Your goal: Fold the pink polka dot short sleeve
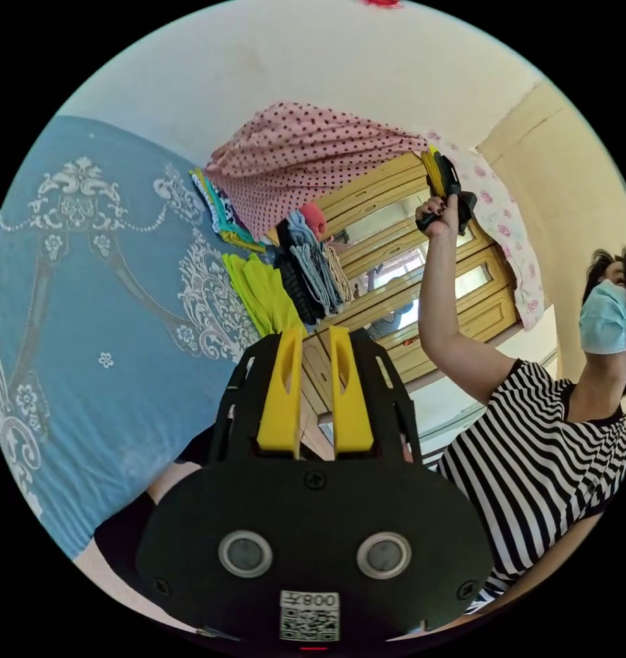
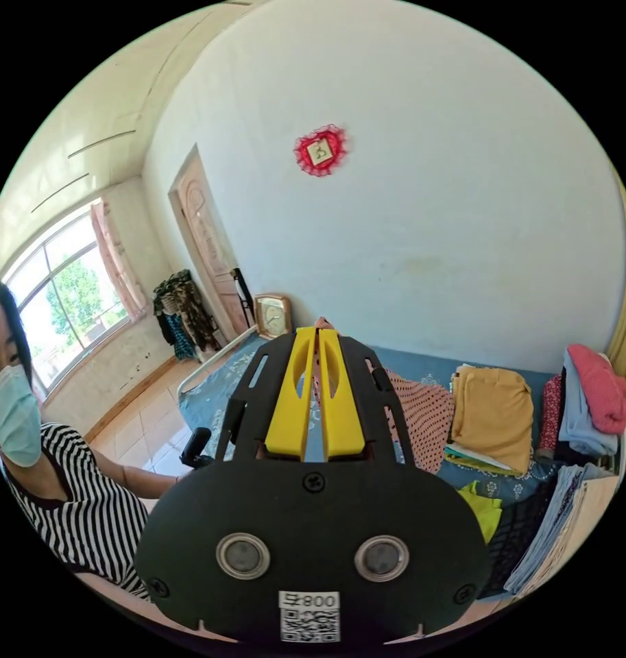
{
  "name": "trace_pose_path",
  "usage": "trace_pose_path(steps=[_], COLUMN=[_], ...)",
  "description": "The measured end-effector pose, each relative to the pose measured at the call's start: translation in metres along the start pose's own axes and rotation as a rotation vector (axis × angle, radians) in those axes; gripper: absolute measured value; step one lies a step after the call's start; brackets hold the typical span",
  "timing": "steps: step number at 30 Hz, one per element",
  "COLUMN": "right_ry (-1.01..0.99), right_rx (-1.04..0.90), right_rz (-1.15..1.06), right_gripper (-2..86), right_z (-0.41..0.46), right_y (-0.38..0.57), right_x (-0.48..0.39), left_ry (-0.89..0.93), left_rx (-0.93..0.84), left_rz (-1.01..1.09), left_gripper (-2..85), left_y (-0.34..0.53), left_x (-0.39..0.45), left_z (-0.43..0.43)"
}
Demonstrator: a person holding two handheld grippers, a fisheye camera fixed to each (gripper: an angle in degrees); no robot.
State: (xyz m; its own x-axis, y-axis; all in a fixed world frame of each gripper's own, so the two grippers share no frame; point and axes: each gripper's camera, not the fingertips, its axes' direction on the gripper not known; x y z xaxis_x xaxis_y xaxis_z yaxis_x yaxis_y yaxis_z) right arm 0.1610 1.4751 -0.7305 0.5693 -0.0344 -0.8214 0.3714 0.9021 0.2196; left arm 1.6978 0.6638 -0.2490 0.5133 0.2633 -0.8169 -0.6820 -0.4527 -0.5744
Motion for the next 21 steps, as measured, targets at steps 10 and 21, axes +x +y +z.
trace_pose_path(steps=[10, 21], right_ry=[-0.255, -0.435], right_rx=[-0.081, -0.153], right_rz=[-0.070, -0.082], right_gripper=[0.3, 0.2], right_z=[0.013, 0.079], right_y=[0.093, 0.183], right_x=[-0.149, -0.229], left_ry=[-0.283, -0.188], left_rx=[0.194, 0.282], left_rz=[0.288, 0.234], left_gripper=[10.9, 1.8], left_y=[0.092, 0.214], left_x=[0.193, 0.273], left_z=[-0.044, -0.022])
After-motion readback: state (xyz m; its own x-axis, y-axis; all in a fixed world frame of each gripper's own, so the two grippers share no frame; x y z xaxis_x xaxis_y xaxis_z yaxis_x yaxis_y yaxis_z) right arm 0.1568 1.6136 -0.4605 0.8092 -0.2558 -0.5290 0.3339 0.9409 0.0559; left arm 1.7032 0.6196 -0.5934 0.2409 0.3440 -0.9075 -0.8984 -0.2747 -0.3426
